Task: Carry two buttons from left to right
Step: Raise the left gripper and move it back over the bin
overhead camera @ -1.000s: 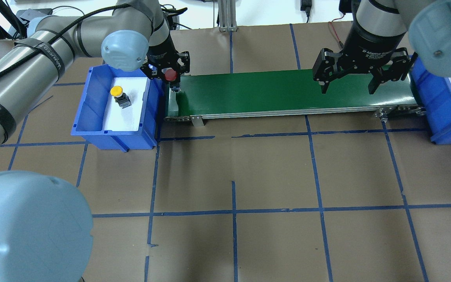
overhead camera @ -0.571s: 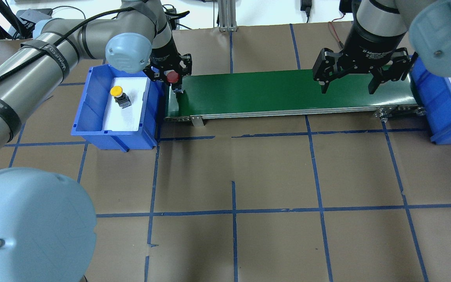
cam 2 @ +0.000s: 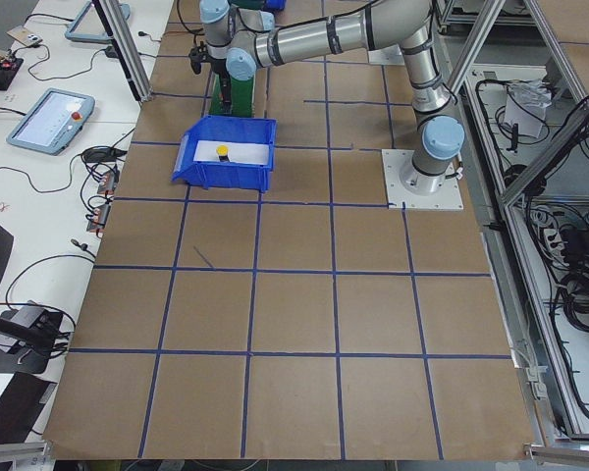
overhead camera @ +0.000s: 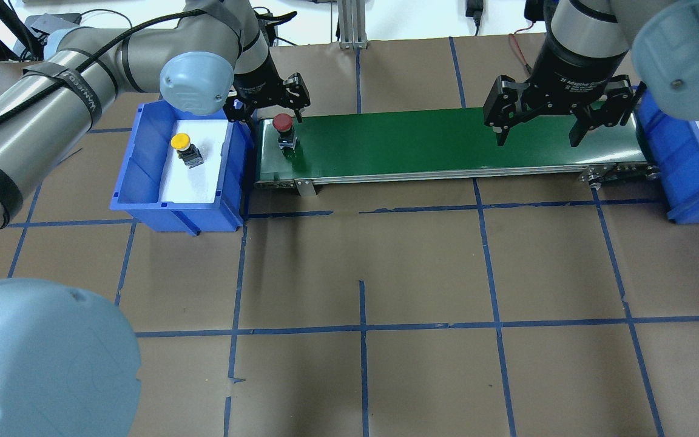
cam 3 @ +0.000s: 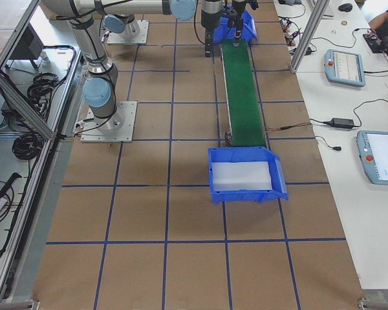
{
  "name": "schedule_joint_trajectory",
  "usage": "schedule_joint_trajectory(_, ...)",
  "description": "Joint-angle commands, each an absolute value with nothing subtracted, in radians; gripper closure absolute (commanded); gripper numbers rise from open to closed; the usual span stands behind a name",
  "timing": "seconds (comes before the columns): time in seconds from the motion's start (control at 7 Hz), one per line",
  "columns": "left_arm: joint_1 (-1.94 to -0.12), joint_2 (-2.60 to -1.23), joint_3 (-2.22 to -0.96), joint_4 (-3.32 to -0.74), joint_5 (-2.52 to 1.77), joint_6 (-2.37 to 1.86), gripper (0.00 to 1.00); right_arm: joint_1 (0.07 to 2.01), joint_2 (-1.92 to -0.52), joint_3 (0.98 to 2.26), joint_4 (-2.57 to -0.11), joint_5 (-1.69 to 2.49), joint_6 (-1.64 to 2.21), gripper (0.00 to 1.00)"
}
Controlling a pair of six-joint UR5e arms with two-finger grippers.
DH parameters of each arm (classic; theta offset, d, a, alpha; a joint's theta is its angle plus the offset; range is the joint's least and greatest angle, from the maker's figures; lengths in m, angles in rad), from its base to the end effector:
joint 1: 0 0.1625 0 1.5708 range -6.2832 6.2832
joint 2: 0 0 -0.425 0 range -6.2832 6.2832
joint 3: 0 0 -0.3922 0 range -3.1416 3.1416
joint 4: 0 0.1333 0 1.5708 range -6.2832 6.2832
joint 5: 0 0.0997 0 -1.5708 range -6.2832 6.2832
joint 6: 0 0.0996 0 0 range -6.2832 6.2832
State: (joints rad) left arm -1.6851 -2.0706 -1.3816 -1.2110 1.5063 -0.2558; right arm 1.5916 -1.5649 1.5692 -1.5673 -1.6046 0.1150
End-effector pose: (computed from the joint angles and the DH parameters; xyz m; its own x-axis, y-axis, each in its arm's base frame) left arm -0.2165 -0.6612 0.3213 -0.9876 -0.1379 0.0747 -0.1405 0.9896 -0.0313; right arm 0.1402 -0.4908 0.4855 -0.9950 0.0938 0.0345 0.0940 0.9956 0.0039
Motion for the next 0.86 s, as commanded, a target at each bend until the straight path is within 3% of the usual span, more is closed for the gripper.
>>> schedule_joint_trajectory(0.0,-1.677,-1.972,-1.384,-1.255,1.505,-0.244,0.0,1.592,-1.565,1.571,-1.565,-1.605,0.115,0.0)
schedule_joint_trajectory(0.71,-1.481,-1.968,-1.41,-1.313,1.483,-0.088,0.0,1.595,-1.559,1.565,-1.569,-1.603,0.092,0.0)
